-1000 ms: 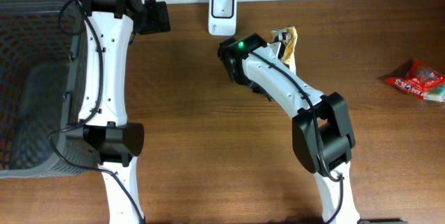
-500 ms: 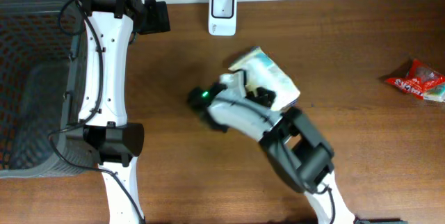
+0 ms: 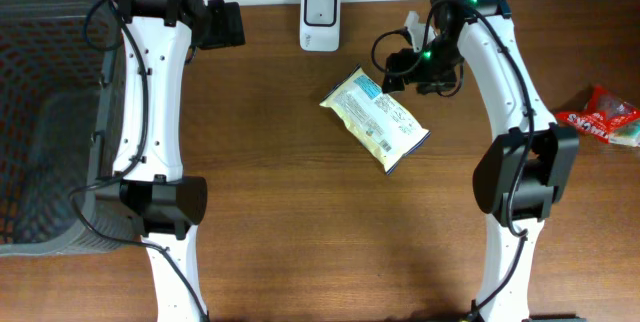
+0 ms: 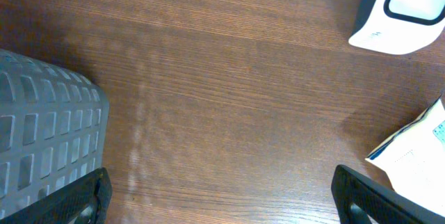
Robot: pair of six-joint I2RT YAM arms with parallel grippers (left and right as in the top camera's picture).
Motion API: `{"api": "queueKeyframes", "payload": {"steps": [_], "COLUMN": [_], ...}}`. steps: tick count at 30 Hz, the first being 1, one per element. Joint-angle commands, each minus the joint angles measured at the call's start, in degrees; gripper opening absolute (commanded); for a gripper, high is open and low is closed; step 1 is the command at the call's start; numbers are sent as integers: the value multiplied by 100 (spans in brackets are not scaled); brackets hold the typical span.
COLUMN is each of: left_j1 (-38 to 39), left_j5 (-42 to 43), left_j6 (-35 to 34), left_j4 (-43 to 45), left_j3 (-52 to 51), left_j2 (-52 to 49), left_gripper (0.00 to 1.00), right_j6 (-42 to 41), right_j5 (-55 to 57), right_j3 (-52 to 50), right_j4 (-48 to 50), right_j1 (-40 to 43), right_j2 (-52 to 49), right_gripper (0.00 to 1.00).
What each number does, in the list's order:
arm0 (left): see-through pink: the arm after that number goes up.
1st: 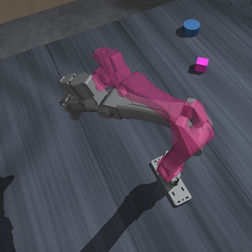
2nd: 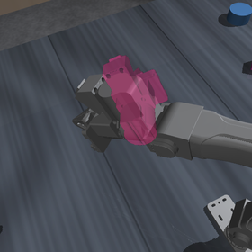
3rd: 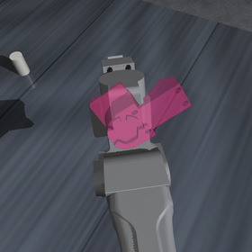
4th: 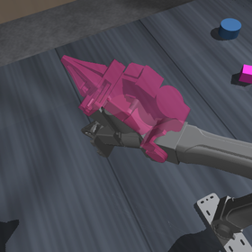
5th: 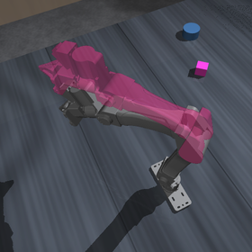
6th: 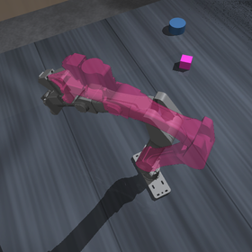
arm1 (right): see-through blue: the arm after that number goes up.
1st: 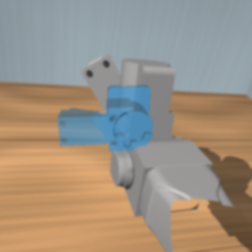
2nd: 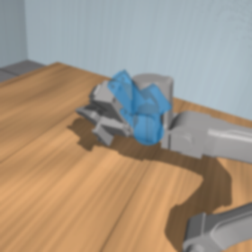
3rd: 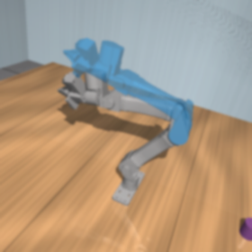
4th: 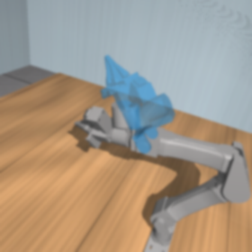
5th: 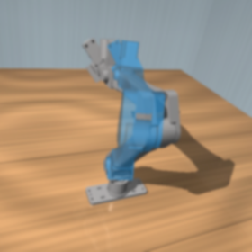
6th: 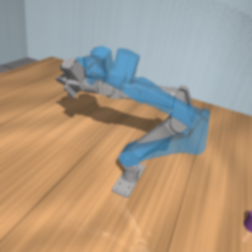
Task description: Scan the item barcode
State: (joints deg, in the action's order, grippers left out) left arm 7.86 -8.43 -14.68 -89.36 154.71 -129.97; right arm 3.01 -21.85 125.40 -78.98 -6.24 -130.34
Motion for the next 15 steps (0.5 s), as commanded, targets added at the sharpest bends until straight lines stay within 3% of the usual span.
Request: {"api": "queueKeyframes", "payload": {"steps": [1,4,7,15], "left_j1": [-4,-4,-4,-4], "left_j5": [-42,-42,-42,-42], "left_j6": [-50,-50,-50,-50], "left_j4": [11,11,11,11], "left_j3": [-17,-17,-17,-17], "left_j2": [11,11,11,11], "left_gripper": [99,99,99,99], "right_j6": [404,-352,-798,-798], "right_j5": [133,2273,3370,4454], "right_j3": [-326,-334,-339,-2216], "right_j4": [66,492,1141,2747], "right_j1": [-485,-1405,-2175,-2413], "right_j2": [-122,-125,-131,-140], "right_gripper": [80,82,88,89]}}
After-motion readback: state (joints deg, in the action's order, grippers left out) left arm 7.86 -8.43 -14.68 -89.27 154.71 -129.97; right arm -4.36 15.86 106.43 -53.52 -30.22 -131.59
